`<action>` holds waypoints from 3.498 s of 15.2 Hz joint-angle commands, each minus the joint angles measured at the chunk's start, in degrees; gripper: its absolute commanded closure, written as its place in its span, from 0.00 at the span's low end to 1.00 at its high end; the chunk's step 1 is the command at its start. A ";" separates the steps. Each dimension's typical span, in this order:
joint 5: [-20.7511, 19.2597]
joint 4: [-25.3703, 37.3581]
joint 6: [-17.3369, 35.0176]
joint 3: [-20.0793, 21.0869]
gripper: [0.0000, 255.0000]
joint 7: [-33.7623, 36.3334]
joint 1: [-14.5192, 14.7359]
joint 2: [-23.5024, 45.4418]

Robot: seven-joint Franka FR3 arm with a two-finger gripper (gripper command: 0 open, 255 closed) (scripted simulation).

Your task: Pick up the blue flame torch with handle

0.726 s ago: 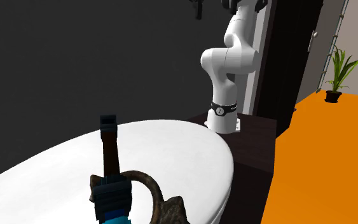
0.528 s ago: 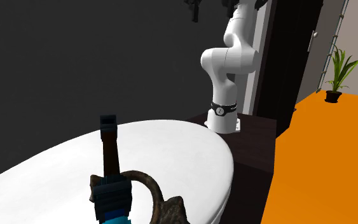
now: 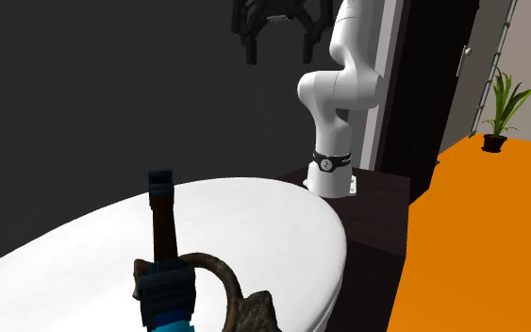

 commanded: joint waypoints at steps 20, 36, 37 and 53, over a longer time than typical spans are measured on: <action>-2.21 33.13 8.22 -1.20 0.00 -19.72 0.76 48.74; -2.48 33.58 12.73 -1.01 1.00 -20.47 0.80 54.12; -2.48 33.56 12.74 -1.01 1.00 -20.47 0.79 54.11; -2.45 38.35 4.78 -1.03 1.00 -20.71 0.79 50.93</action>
